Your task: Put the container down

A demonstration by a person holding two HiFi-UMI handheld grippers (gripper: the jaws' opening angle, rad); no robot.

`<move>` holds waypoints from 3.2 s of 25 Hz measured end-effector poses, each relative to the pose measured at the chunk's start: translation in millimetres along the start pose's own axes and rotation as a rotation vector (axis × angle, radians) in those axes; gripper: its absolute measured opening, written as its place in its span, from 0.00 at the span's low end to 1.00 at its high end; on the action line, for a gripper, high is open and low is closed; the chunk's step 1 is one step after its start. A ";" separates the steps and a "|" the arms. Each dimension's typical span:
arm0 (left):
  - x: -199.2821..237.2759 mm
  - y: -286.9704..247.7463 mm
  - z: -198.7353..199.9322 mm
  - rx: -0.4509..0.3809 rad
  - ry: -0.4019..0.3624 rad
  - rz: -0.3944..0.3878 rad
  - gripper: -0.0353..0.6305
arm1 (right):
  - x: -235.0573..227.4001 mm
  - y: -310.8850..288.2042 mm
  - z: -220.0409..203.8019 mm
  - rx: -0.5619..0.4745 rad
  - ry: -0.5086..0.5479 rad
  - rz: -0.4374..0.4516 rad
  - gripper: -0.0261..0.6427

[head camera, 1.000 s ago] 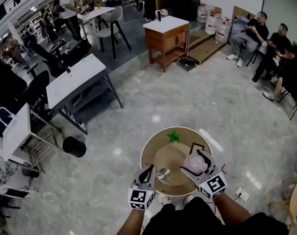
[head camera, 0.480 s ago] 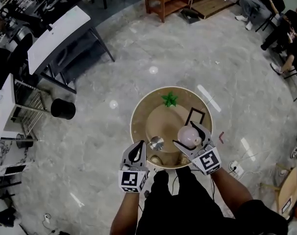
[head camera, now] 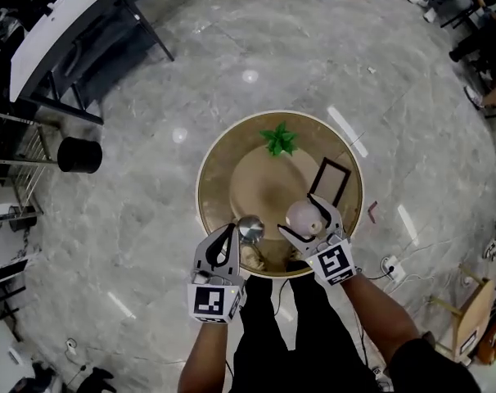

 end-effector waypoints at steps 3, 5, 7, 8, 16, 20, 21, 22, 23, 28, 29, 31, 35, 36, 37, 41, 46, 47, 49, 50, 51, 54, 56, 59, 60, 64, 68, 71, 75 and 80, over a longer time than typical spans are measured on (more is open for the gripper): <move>3.7 -19.1 -20.1 0.014 0.001 -0.005 0.05 | -3.1 -25.0 -41.9 0.046 -0.005 -0.004 0.64; 4.6 -27.7 -32.4 0.022 0.001 -0.008 0.05 | -3.4 -38.8 -69.9 0.081 -0.004 -0.003 0.64; 5.8 -30.0 -43.9 0.022 -0.004 -0.002 0.05 | -0.3 -47.5 -97.5 0.122 0.002 -0.002 0.64; 6.7 -29.9 -49.5 0.022 -0.006 0.001 0.05 | 1.5 -50.6 -111.0 0.145 0.008 -0.004 0.64; 11.8 -30.2 -93.8 0.082 0.017 0.006 0.05 | 10.5 -66.8 -186.0 0.270 0.010 -0.017 0.64; 19.6 -40.1 -100.0 0.070 0.016 0.021 0.05 | 12.0 -74.0 -206.4 0.311 0.019 -0.025 0.64; 19.9 -43.0 -100.0 0.065 0.017 0.022 0.05 | 13.6 -75.8 -210.4 0.317 0.023 -0.023 0.64; 19.5 -45.4 -99.8 0.060 0.018 0.021 0.05 | 15.6 -76.8 -214.3 0.324 0.027 -0.021 0.64; 18.8 -47.5 -99.3 0.057 0.018 0.019 0.05 | 17.7 -77.3 -218.1 0.331 0.029 -0.020 0.64; 16.1 -55.3 -92.7 0.046 0.012 0.004 0.05 | 25.7 -78.4 -231.5 0.358 0.048 -0.011 0.65; 16.3 -55.8 -91.9 0.046 0.008 0.002 0.05 | 26.7 -78.2 -232.2 0.357 0.049 -0.009 0.65; 18.3 -56.3 -91.9 0.046 0.003 0.001 0.05 | 26.5 -79.1 -233.3 0.353 0.041 -0.007 0.65; 20.4 -55.6 -94.2 0.059 0.003 -0.001 0.05 | 25.4 -78.1 -232.9 0.352 0.012 0.005 0.65; 20.1 -55.2 -93.6 0.062 0.002 -0.004 0.05 | 24.5 -76.3 -230.2 0.350 0.007 0.006 0.65; 19.6 -54.7 -92.1 0.065 0.000 -0.006 0.05 | 23.1 -73.8 -225.6 0.344 0.006 0.005 0.65; 13.6 -49.3 -77.4 0.059 -0.003 -0.012 0.05 | 19.6 -54.7 -186.9 0.283 0.043 0.007 0.65; 7.3 -37.7 -36.9 0.018 0.005 -0.007 0.05 | 26.2 -22.0 -99.3 0.146 0.128 0.037 0.65; 6.2 -34.3 -26.5 0.010 0.004 -0.006 0.05 | 26.6 -14.6 -76.9 0.117 0.131 0.035 0.65; 1.9 -25.3 -6.2 0.000 0.001 -0.003 0.05 | 26.7 3.9 -27.7 0.075 0.117 0.028 0.65; -0.8 -20.1 3.2 0.000 -0.001 0.000 0.05 | 26.5 14.5 -3.9 0.056 0.110 0.023 0.65; -3.5 -15.0 12.3 0.002 -0.005 0.006 0.05 | 25.8 25.4 17.7 0.035 0.107 0.016 0.64; -13.4 -1.4 41.0 -0.011 -0.024 0.019 0.05 | 19.8 58.1 71.9 -0.043 0.122 -0.010 0.57; -23.2 8.7 59.1 -0.032 -0.035 0.017 0.05 | 16.4 80.6 102.8 -0.102 0.134 -0.028 0.51; -37.7 25.4 83.1 -0.051 -0.065 0.006 0.05 | 10.6 109.9 143.8 -0.179 0.091 -0.074 0.44; -41.8 31.2 91.6 -0.056 -0.073 0.001 0.05 | 8.6 117.6 156.7 -0.201 0.069 -0.090 0.42; -58.4 54.5 122.2 -0.078 -0.081 -0.024 0.05 | 6.9 145.2 200.4 -0.265 0.027 -0.132 0.36; -68.0 76.1 144.2 -0.122 -0.060 -0.019 0.05 | 7.2 174.5 232.5 -0.336 0.036 -0.164 0.29; -72.7 85.7 158.3 -0.171 -0.037 0.000 0.05 | 4.3 194.2 247.4 -0.382 0.045 -0.195 0.23; -81.0 88.7 173.4 -0.200 -0.067 -0.019 0.05 | 0.3 210.0 261.6 -0.416 0.063 -0.231 0.12; -85.7 98.7 187.8 -0.226 -0.084 -0.029 0.05 | -2.5 224.4 272.9 -0.457 0.060 -0.284 0.04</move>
Point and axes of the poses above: the fingertips, and each gripper's own axes: y backward along the fingers, x to its left, z out of its top, the point moved 1 cm from there along y, backward along the fingers, and after that the axes turned 6 degrees about -z, right-handed, at the moved point
